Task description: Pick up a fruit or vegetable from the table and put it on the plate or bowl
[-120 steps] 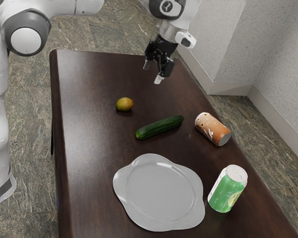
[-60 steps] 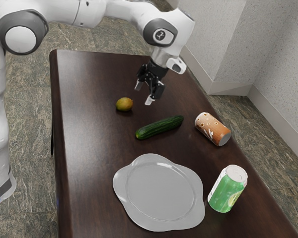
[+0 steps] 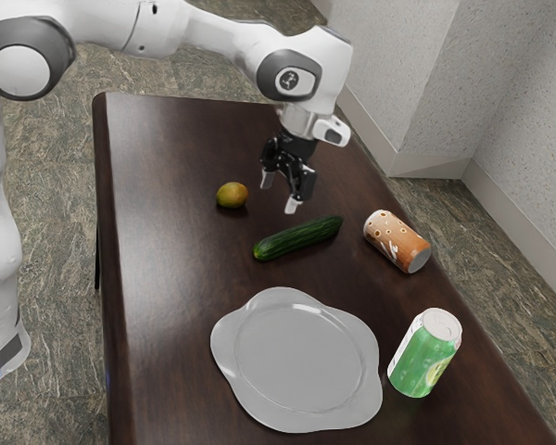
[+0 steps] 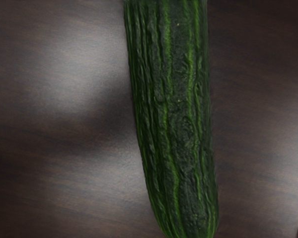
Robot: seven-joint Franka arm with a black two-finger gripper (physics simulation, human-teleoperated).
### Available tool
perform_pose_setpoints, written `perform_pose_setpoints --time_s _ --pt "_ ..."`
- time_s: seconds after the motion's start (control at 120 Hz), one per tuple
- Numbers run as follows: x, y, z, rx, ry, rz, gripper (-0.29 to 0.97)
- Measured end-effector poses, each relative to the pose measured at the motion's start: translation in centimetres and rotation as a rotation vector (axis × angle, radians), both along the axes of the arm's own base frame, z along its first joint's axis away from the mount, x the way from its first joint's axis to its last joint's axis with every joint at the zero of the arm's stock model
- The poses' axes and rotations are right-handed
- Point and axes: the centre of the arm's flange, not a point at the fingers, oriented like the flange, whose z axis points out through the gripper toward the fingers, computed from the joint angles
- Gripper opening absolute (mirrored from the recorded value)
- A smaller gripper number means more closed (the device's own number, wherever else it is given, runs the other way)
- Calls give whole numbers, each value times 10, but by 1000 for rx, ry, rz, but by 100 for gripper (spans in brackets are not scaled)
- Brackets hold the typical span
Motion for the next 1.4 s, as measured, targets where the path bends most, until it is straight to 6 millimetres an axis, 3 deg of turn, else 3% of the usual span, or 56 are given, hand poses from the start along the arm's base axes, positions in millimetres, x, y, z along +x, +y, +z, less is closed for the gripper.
perform_pose_setpoints --time_s 0.217,0.3,0.458,0.508,0.7,0.833,0.992,1.4 --pt "10 -22 -8 32 -43 -10 68" --pt "18 -32 -19 63 -48 -36 68" --pt "28 -86 -38 88 -60 -135 68" --pt "30 -95 -41 91 -64 -149 68" --pt "35 -64 -38 113 -80 -91 68" --pt "37 -56 -37 132 -87 -81 68" --pt "41 -28 -51 138 -63 -33 68" --pt "57 -26 -87 122 -20 -26 68"
